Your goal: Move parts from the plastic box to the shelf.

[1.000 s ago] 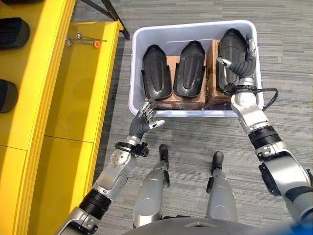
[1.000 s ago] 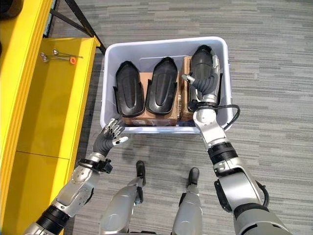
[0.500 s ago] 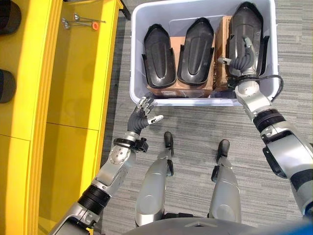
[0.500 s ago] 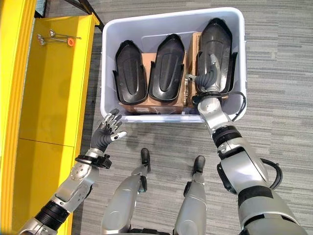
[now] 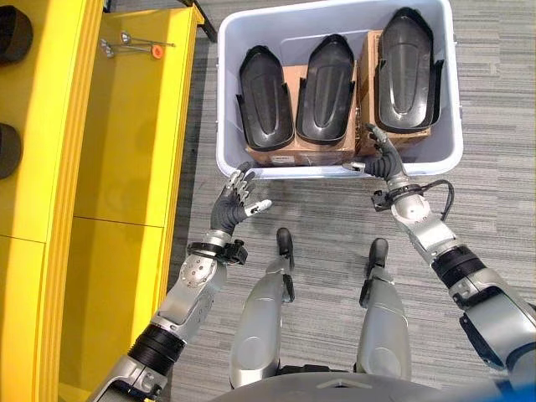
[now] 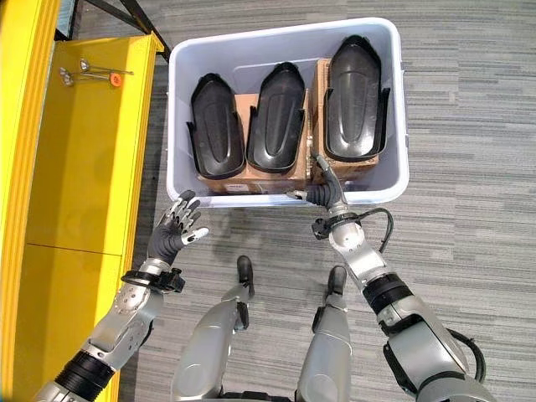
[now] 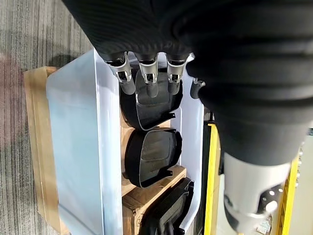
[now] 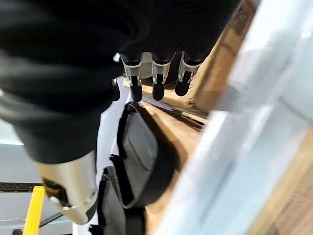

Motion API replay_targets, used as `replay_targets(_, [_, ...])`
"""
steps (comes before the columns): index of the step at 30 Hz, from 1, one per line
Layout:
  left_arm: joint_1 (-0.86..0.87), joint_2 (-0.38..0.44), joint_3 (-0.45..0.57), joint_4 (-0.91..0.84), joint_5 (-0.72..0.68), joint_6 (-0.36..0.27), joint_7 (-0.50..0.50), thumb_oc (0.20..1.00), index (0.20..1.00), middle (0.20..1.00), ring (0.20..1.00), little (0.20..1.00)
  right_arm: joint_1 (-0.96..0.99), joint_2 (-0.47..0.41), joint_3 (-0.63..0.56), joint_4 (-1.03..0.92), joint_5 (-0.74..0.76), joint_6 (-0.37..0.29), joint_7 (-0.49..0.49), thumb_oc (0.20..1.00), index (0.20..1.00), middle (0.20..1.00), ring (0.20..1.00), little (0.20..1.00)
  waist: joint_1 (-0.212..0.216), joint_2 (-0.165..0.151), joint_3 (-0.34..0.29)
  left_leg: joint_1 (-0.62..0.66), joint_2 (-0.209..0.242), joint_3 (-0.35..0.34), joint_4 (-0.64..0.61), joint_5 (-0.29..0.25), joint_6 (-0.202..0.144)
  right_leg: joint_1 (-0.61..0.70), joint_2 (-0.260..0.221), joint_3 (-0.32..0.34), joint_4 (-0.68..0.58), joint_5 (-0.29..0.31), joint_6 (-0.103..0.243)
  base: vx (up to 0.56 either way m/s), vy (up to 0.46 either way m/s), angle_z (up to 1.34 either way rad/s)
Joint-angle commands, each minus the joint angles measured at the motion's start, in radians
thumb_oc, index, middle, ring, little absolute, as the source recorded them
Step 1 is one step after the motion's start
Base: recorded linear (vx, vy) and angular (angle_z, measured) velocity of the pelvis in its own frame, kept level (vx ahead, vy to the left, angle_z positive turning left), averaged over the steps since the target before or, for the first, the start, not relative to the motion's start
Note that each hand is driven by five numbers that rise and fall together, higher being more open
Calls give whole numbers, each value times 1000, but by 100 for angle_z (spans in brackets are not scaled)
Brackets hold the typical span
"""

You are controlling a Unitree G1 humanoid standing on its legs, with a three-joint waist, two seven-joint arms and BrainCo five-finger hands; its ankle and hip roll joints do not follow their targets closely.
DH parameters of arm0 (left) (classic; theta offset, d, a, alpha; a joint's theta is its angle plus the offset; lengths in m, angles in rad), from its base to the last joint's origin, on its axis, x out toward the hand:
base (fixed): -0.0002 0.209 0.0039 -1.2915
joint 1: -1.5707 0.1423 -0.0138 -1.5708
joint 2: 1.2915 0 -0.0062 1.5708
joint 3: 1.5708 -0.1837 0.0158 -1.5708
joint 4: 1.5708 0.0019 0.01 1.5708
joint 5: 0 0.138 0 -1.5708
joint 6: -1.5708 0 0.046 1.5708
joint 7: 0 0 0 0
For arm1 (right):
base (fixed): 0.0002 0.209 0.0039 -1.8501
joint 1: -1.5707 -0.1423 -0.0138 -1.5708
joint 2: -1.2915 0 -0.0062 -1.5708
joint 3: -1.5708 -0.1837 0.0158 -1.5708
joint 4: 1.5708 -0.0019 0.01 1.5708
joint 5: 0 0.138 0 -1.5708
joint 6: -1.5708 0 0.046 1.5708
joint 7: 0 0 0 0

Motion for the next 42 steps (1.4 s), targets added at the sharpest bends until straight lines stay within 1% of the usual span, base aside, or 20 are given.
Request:
replay_targets(1, [40, 26, 34, -88, 31, -54, -24, 1000, 1000, 1000, 1000, 1000, 26, -10, -34, -65, -22, -56, 13, 1000, 1000, 1000, 1000, 1000, 5, -39, -48, -30, 71, -64, 79, -49, -68, 23, -29, -4, -22, 44, 11, 0, 0, 0])
replay_targets(3, [40, 27, 36, -84, 32, -54, -26, 1000, 1000, 1000, 1000, 1000, 42, -10, -43, -78, -11, -60, 18, 1000, 1000, 1000, 1000, 1000, 3, -40, -51, -28, 71, -65, 76, -49, -68, 22, -28, -5, -23, 46, 12, -2, -8, 2])
replay_targets(6, [53, 30, 50, -94, 29, -51, -29, 1000, 1000, 1000, 1000, 1000, 67, -22, -74, -206, 8, -87, 22, 1000, 1000, 1000, 1000, 1000, -4, -48, -56, -28, 75, -63, 78, -48, -69, 21, -26, -1, -21, 45, 14, -1, -7, 1])
replay_targets(9, [57, 30, 52, -96, 31, -48, -31, 1000, 1000, 1000, 1000, 1000, 72, -31, -94, -265, 8, -101, 21, 1000, 1000, 1000, 1000, 1000, -4, -49, -59, -25, 76, -63, 76, -48, -70, 23, -24, -1, -23, 44, 15, 0, 0, 0])
replay_targets(12, [67, 38, 61, -108, 30, -47, -37, 1000, 1000, 1000, 1000, 1000, 59, -51, -141, -386, -2, -132, -4, 1000, 1000, 1000, 1000, 1000, -6, -51, -62, -24, 77, -64, 73, -47, -73, 24, -23, -1, -22, 42, 15, 0, 0, 0])
replay_targets(15, [63, 40, 61, -109, 29, -44, -39, 1000, 1000, 1000, 1000, 1000, 56, -51, -164, -446, 1, -145, -11, 1000, 1000, 1000, 1000, 1000, -7, -52, -62, -24, 77, -64, 72, -47, -74, 23, -22, 0, -21, 41, 15, 0, 0, 0])
replay_targets(16, [64, 41, 66, -111, 29, -40, -39, 1000, 1000, 1000, 1000, 1000, 57, -59, -203, -540, 6, -167, -18, 1000, 1000, 1000, 1000, 1000, -11, -54, -63, -24, 78, -63, 70, -47, -75, 21, -20, 0, -20, 40, 16, 0, 0, 0])
replay_targets(18, [70, 48, 73, -116, 28, -35, -38, 1000, 1000, 1000, 1000, 1000, 54, -49, -233, -624, 39, -189, -30, 1000, 1000, 1000, 1000, 1000, -15, -58, -61, -23, 80, -62, 73, -49, -76, 21, -18, 2, -18, 39, 17, 0, 0, 0])
replay_targets(21, [76, 50, 79, -121, 27, -32, -34, 1000, 1000, 1000, 1000, 1000, 50, -37, -253, -662, 58, -200, -43, 1000, 1000, 1000, 1000, 1000, -18, -61, -63, -21, 79, -60, 71, -49, -78, 21, -16, 3, -18, 38, 17, 0, 0, 0])
replay_targets(23, [79, 53, 79, -124, 23, -28, -31, 1000, 1000, 1000, 1000, 1000, 20, -30, -270, -638, 43, -194, -82, 1000, 1000, 1000, 1000, 1000, -17, -61, -62, -23, 79, -60, 71, -50, -78, 19, -15, 5, -17, 36, 16, 0, 0, 0])
replay_targets(24, [79, 53, 80, -123, 23, -28, -31, 1000, 1000, 1000, 1000, 1000, 19, -30, -269, -637, 43, -194, -83, 1000, 1000, 1000, 1000, 1000, -17, -61, -62, -23, 79, -59, 71, -50, -78, 19, -15, 6, -16, 36, 16, 0, 0, 0])
replay_targets(25, [75, 57, 75, -129, 20, -31, -31, 1000, 1000, 1000, 1000, 1000, -35, -28, -263, -594, 28, -179, -116, 1000, 1000, 1000, 1000, 1000, -12, -60, -61, -27, 79, -60, 72, -51, -78, 16, -15, 5, -16, 36, 15, 0, 0, 0])
replay_targets(27, [66, 61, 69, -129, 13, -37, -30, 1000, 1000, 1000, 1000, 1000, -120, -43, -250, -527, -2, -157, -152, 1000, 1000, 1000, 1000, 1000, -5, -57, -57, -35, 78, -60, 74, -51, -78, 8, -15, 5, -12, 35, 15, 5, -6, -2])
replay_targets(29, [66, 75, 59, -144, 5, -41, -27, 1000, 1000, 1000, 1000, 1000, -247, -60, -210, -383, 59, -136, -171, 1000, 1000, 1000, 1000, 1000, 12, -55, -53, -40, 76, -61, 70, -49, -75, -5, -13, 8, -6, 36, 13, 0, 0, 0])
replay_targets(30, [66, 79, 54, -155, -4, -43, -24, 1000, 1000, 1000, 1000, 1000, -297, -59, -200, -326, 101, -138, -176, 1000, 1000, 1000, 1000, 1000, 18, -53, -48, -46, 76, -60, 73, -50, -73, -12, -14, 9, -2, 36, 13, 0, 0, 0])
replay_targets(31, [71, 82, 53, -162, -11, -42, -25, 1000, 1000, 1000, 1000, 1000, -331, -64, -183, -295, 120, -137, -166, 1000, 1000, 1000, 1000, 1000, 23, -52, -45, -53, 76, -59, 77, -51, -72, -20, -14, 10, 1, 35, 11, 0, 0, 0])
replay_targets(34, [78, 91, 46, -182, -37, -44, -32, 1000, 1000, 1000, 1000, 1000, -439, -86, -154, -168, 159, -128, -176, 1000, 1000, 1000, 1000, 1000, 37, -47, -36, -77, 78, -62, 96, -57, -67, -41, -13, 12, 16, 32, 10, 1, -3, 1])
replay_targets(39, [80, 112, 36, -217, -65, -53, -41, 1000, 1000, 1000, 1000, 1000, -603, -138, -119, 100, 231, -116, -180, 1000, 1000, 1000, 1000, 1000, 64, -27, -27, -124, 76, -69, 122, -61, -67, -83, -14, 8, 47, 21, 5, 6, -8, 4])
replay_targets(41, [67, 116, 22, -219, -74, -56, -41, 1000, 1000, 1000, 1000, 1000, -695, -162, -85, 319, 287, -107, -155, 1000, 1000, 1000, 1000, 1000, 79, -11, -21, -145, 74, -74, 133, -63, -65, -104, -14, 9, 67, 14, 3, 1, 8, 10])
replay_targets(42, [63, 120, 19, -219, -74, -55, -41, 1000, 1000, 1000, 1000, 1000, -710, -165, -72, 373, 296, -99, -144, 1000, 1000, 1000, 1000, 1000, 83, -8, -19, -148, 72, -74, 135, -63, -65, -106, -14, 9, 71, 12, 2, 0, 9, 8])
